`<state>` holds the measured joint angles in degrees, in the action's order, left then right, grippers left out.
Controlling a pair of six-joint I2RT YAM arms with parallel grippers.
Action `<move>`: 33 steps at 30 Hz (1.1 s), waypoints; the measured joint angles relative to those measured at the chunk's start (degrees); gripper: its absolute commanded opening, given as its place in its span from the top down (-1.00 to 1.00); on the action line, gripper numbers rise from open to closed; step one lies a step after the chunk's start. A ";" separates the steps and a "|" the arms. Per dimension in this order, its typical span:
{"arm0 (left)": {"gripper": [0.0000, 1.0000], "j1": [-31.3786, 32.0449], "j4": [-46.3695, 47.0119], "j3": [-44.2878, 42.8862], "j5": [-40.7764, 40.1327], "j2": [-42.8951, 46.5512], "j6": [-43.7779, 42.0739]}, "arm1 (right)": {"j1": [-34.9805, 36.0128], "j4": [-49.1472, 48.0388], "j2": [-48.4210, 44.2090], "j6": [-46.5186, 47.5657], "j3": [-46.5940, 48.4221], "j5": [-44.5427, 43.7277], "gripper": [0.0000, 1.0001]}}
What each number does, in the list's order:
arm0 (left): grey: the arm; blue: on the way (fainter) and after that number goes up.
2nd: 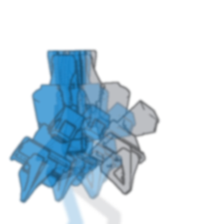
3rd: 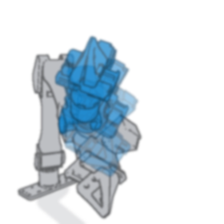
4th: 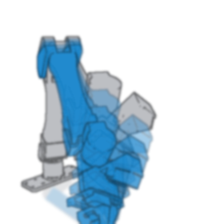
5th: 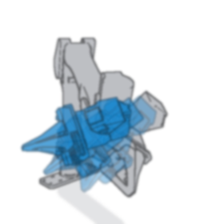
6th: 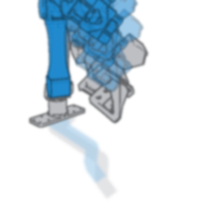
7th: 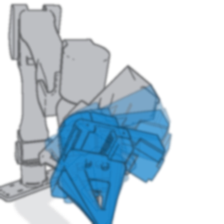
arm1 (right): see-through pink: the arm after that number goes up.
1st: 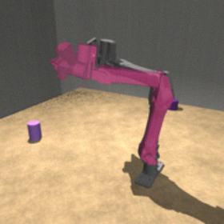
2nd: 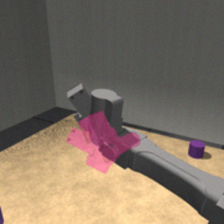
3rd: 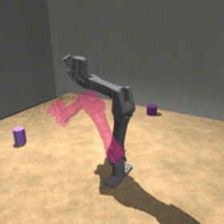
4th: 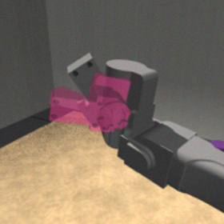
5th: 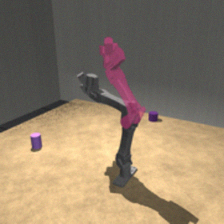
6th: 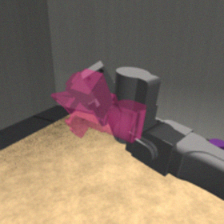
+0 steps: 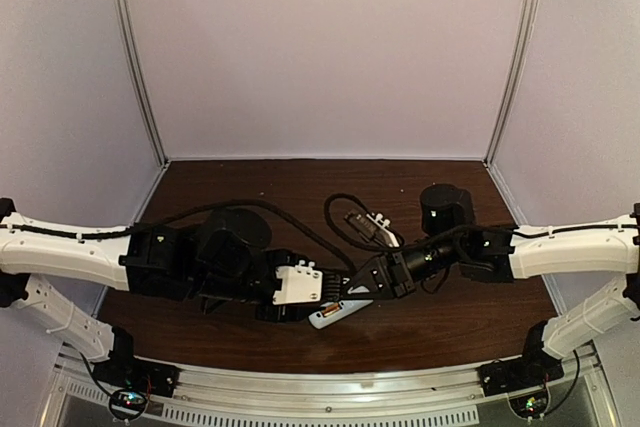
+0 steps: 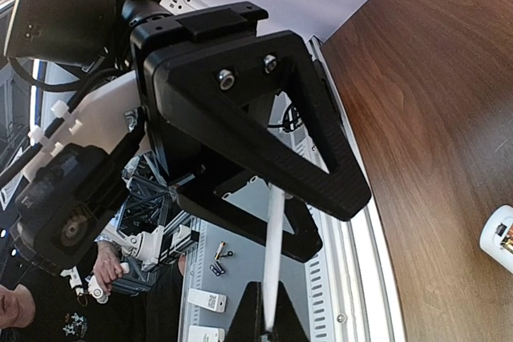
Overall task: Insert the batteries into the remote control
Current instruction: Pass from the right arm to the left
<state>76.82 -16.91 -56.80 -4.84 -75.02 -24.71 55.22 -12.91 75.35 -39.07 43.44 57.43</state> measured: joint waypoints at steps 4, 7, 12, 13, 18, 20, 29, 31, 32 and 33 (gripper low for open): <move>-0.05 0.00 -0.20 -0.42 -0.09 -0.42 -0.11 | 0.02 -0.33 0.55 -0.17 0.00 0.46 1.00; -0.02 0.00 -0.26 -1.05 -0.31 -0.46 -0.11 | 0.02 -0.68 0.94 -0.20 0.00 0.74 1.00; 0.38 0.00 -0.31 -1.46 -0.35 -0.46 -0.35 | 0.00 -0.87 1.60 -0.31 0.00 1.18 1.00; 0.45 0.00 -0.59 -1.60 -0.17 -0.46 -0.44 | 0.00 -1.01 1.66 -0.33 0.00 1.20 1.00; 0.65 0.00 -1.05 -1.95 -0.31 -0.94 -0.13 | -0.31 -1.57 1.70 -0.70 0.00 1.46 -0.05; 0.66 0.00 -1.20 -2.36 -0.39 -1.75 0.70 | -1.29 -1.36 1.73 -0.72 -0.09 1.46 -0.30; 0.67 -3.34 -5.16 -5.07 -0.07 -9.99 15.74 | -18.16 3.69 -3.34 0.22 -3.69 -7.98 -0.38; 0.67 -4.61 -6.49 -5.90 0.33 -12.57 20.37 | -20.24 4.61 -4.35 0.48 -4.48 -10.34 -0.37; 0.67 -5.11 -7.78 -6.93 0.33 -14.25 22.45 | -20.98 5.16 -4.63 0.92 -4.85 -11.72 -0.37; 0.67 -5.60 -9.20 -8.57 0.33 -16.50 24.74 | -21.31 5.64 -4.68 1.29 -5.11 -12.66 -0.36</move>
<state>71.22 -26.11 -65.36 -4.51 -91.53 0.03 33.91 -7.27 70.67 -37.78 38.33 44.77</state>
